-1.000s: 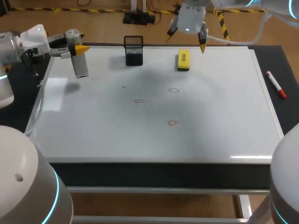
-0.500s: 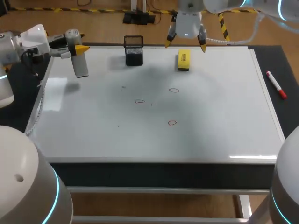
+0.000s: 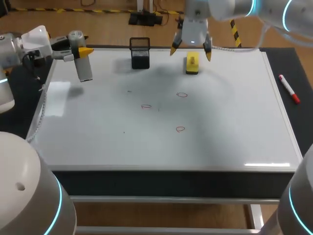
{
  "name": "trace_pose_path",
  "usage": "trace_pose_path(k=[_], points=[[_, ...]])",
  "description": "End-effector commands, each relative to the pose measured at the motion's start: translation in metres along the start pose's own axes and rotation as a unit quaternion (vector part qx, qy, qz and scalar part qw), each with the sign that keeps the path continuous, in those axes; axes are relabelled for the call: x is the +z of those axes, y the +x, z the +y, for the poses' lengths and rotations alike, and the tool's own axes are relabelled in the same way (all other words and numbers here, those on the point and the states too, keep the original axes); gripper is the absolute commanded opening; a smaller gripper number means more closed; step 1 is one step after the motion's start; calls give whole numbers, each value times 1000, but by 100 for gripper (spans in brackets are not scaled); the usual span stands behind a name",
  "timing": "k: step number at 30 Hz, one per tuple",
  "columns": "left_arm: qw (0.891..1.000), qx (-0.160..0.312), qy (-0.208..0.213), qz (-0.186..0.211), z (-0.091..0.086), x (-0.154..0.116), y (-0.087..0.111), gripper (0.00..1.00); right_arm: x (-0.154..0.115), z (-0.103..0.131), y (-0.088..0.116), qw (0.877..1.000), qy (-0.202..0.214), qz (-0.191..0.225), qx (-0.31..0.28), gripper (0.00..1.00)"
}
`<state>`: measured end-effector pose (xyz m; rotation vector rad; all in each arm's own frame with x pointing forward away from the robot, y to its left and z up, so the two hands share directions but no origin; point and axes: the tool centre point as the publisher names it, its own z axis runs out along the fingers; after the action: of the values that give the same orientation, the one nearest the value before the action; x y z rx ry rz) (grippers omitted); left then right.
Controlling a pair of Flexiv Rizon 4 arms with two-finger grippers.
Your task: Pick up the inspection probe, press it on each red-marked spot on the whiteboard one by one, put down the probe, pick up the eraser, and wipe off all the red marks.
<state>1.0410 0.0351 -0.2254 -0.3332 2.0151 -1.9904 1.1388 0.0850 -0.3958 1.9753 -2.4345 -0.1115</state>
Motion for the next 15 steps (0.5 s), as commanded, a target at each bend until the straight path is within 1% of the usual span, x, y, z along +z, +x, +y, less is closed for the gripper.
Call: trace_pose_path(k=[1, 3, 4, 9, 15], points=[[1000, 1, 0, 0, 0, 0, 0, 0, 9, -8, -3, 1000, -5, 2, -5, 100], [1000, 1, 0, 0, 0, 0, 0, 0, 13, -10, -1, 1000, -4, 11, -12, 100], [1000, 1, 0, 0, 0, 0, 0, 0, 15, -11, 1, 1000, -4, 3, -18, 100], [1000, 1, 0, 0, 0, 0, 0, 0, 25, -16, 11, 1000, -5, 5, -8, 100], [1000, 1, 0, 0, 0, 0, 0, 0, 33, -15, 13, 1000, -11, 0, -4, 100]])
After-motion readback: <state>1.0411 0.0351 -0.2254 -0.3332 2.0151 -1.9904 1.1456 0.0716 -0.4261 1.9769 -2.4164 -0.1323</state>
